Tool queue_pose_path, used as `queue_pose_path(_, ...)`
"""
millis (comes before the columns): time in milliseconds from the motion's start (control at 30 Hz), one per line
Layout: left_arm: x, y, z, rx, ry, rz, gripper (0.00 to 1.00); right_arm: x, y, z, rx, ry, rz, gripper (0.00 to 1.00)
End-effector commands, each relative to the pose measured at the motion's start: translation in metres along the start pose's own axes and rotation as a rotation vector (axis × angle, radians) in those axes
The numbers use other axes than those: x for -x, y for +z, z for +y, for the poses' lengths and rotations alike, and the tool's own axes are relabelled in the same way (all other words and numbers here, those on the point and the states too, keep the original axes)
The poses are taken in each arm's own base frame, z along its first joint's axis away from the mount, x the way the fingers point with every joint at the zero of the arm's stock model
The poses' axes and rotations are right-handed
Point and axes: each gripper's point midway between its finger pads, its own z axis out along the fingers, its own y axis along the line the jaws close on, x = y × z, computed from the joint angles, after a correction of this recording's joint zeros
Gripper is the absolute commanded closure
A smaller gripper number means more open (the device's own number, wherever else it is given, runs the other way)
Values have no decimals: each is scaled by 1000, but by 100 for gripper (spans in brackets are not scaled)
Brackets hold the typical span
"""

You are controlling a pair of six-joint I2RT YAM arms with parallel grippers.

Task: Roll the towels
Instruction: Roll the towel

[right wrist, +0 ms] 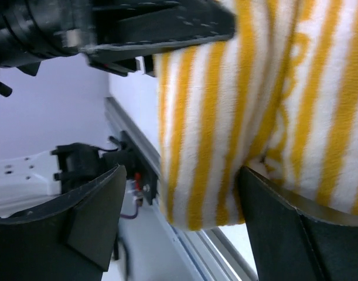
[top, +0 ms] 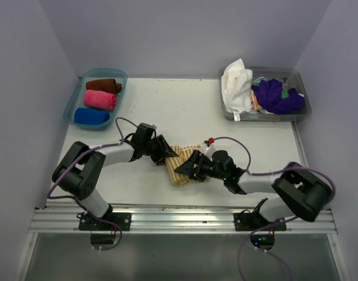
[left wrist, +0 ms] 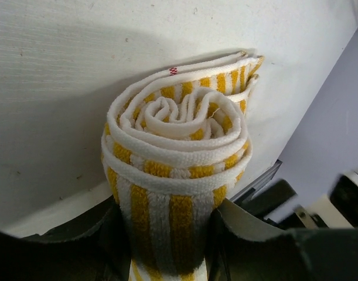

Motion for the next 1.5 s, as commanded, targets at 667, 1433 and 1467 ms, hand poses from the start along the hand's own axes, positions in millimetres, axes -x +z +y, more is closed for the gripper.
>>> queue_pose_path(667, -4, 3, 15, 114, 17, 10, 57, 6, -17, 56, -820, -1065, -95, 18)
queue_pose_path(1433, -4, 2, 15, 110, 22, 14, 57, -9, 6, 42, -516, -706, 82, 15)
queue_pose_path(1467, -4, 2, 14, 108, 23, 11, 57, -11, 7, 43, -511, -698, 83, 18)
